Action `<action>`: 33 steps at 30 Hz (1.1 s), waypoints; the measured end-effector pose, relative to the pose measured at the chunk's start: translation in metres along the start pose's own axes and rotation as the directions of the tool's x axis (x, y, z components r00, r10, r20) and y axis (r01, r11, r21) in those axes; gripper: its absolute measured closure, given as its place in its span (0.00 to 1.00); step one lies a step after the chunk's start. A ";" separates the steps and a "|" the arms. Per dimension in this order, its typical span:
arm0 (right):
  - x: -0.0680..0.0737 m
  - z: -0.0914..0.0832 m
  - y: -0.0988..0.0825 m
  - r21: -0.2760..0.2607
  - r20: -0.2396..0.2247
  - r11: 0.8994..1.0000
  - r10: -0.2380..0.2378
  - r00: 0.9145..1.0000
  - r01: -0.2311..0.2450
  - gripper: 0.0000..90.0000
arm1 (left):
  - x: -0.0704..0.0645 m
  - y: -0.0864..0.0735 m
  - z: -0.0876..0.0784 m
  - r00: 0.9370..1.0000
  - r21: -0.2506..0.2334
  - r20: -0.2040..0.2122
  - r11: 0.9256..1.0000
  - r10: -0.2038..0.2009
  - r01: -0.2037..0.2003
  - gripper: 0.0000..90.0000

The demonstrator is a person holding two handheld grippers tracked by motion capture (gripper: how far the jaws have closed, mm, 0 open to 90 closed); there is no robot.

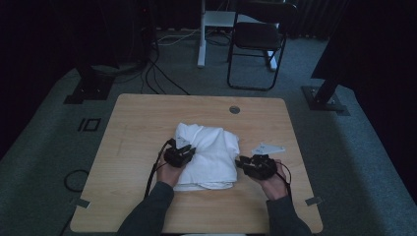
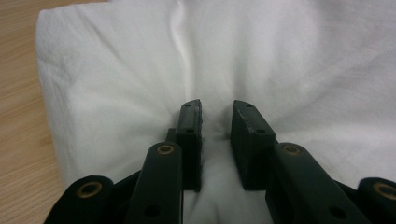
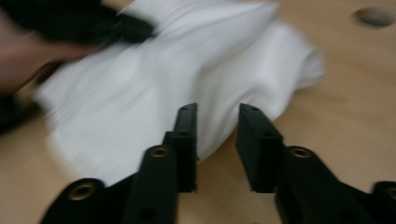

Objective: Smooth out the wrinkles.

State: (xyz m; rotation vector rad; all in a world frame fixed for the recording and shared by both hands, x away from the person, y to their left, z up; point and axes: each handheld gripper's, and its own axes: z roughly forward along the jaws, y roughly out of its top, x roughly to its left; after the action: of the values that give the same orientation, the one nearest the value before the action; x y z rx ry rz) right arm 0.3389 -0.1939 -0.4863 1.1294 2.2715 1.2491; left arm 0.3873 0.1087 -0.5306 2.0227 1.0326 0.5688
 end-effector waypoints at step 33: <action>-0.021 0.075 -0.003 0.113 0.054 0.984 0.134 0.989 -0.140 0.63 | -0.003 -0.003 -0.002 1.000 -0.019 -0.019 1.000 0.005 -0.006 0.82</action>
State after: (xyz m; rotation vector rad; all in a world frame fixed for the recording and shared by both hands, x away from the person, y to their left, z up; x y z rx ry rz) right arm 0.3952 -0.1677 -0.5339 1.3628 2.2911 1.1386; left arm 0.3833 0.1085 -0.5323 2.0077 1.0300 0.5999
